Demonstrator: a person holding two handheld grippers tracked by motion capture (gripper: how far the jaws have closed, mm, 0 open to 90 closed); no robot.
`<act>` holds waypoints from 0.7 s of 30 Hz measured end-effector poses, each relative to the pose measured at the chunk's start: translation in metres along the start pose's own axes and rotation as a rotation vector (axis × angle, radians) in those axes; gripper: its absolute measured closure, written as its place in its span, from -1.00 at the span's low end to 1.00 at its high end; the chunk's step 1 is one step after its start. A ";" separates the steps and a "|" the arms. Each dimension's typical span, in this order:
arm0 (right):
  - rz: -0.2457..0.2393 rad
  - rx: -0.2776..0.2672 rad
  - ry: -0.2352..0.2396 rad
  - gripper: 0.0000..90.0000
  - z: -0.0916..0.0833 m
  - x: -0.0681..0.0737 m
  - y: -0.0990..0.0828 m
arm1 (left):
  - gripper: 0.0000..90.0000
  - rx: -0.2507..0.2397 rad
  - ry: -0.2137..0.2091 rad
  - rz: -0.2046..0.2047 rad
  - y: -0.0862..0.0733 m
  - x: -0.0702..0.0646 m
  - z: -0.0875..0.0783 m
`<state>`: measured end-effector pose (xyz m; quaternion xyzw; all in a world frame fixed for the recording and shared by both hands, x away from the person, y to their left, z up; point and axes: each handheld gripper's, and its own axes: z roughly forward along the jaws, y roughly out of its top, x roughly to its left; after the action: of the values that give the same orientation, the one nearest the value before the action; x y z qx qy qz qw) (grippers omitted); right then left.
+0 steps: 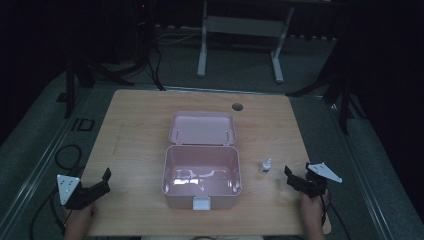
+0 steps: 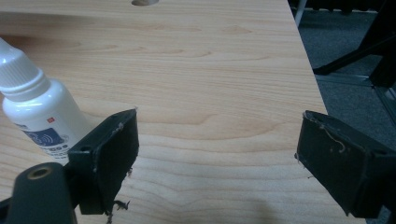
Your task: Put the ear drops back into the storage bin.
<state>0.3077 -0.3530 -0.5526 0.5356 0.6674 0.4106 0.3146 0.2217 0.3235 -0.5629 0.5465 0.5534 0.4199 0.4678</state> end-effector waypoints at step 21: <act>-0.057 0.181 0.061 -0.70 0.005 0.003 0.018 | -0.99 -0.002 0.003 0.001 0.000 0.000 0.000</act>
<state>0.3195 -0.3475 -0.5392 0.5297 0.7261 0.3557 0.2562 0.2214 0.3234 -0.5629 0.5457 0.5534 0.4214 0.4674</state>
